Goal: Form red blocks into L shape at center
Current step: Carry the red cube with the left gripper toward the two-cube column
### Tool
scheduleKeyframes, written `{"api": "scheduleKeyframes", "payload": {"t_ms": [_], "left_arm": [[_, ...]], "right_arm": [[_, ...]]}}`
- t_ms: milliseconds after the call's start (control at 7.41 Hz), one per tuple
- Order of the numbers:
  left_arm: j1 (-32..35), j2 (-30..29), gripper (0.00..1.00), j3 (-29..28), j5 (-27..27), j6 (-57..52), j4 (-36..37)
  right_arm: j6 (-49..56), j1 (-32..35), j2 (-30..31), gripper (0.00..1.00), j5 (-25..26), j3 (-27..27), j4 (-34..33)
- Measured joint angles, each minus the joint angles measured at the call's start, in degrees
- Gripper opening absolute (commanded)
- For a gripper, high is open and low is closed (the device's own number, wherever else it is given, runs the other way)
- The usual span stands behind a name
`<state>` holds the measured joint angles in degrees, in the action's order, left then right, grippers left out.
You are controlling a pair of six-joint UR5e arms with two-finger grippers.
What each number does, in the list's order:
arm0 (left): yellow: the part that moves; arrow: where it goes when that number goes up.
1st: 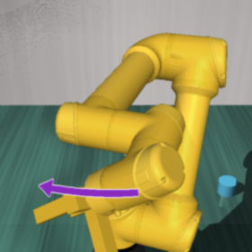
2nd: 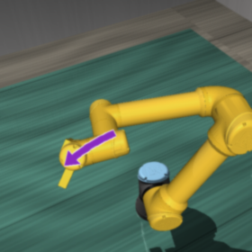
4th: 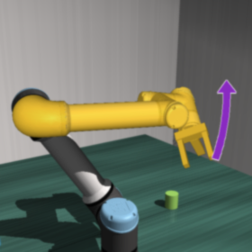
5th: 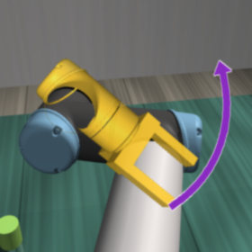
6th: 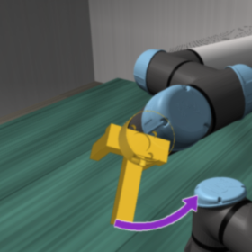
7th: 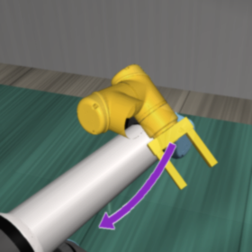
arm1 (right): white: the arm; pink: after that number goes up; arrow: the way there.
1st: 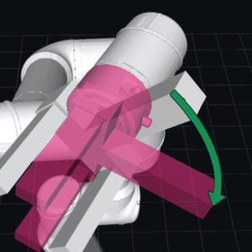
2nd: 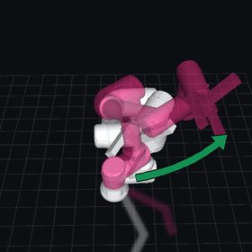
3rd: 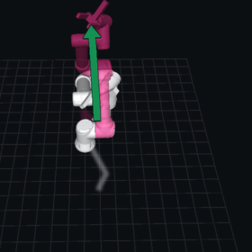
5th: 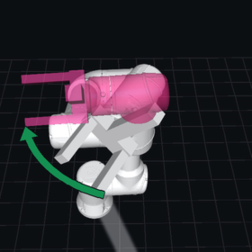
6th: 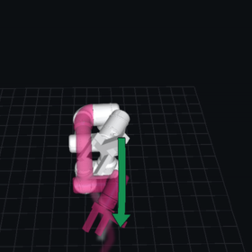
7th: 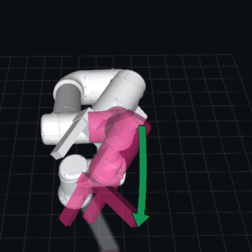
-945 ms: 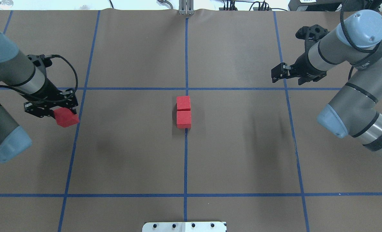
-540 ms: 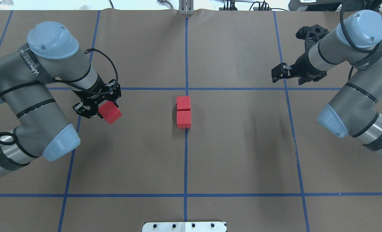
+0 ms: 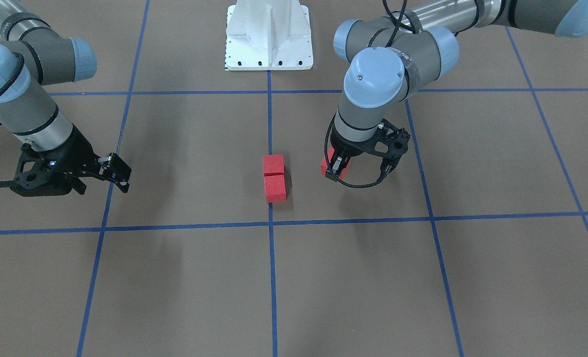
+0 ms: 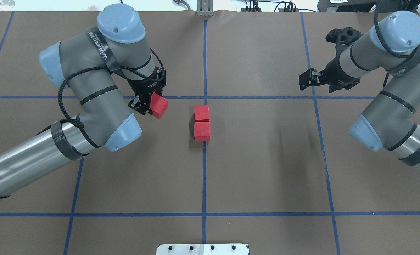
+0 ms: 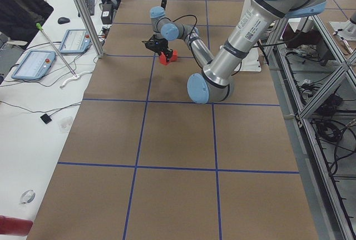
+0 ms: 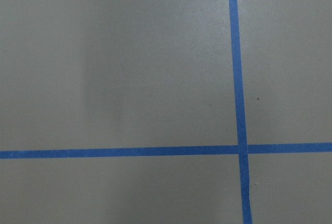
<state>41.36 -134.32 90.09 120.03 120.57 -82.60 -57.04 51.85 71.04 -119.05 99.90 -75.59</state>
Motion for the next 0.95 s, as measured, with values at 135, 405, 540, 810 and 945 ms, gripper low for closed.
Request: {"api": "scheduleKeyframes", "payload": {"t_ms": [135, 405, 540, 810, 945], "left_arm": [[-0.49, -0.82, 0.00, -0.45, -0.03, 2.89, -0.22], [-1.46, -2.40, 0.00, -1.60, -1.53, 8.58, -0.85], [-2.03, -3.58, 0.00, -3.19, -2.57, 10.85, -1.30], [-3.18, -6.04, 0.00, -6.75, -4.00, 16.58, -1.95], [-4.48, -6.80, 0.00, -8.39, -5.80, 19.80, -3.10]], "right_arm": [[0.00, 0.00, -0.01, 1.00, 0.21, -0.03, 0.00], [0.00, 0.01, -0.01, 1.00, 0.37, -0.04, -0.04], [0.00, 0.01, 0.03, 1.00, 0.39, -0.05, -0.02], [-0.02, 0.01, 0.08, 1.00, 0.74, -0.16, -0.02], [-0.06, 0.01, 0.12, 1.00, 1.25, -0.16, -0.05]]}}
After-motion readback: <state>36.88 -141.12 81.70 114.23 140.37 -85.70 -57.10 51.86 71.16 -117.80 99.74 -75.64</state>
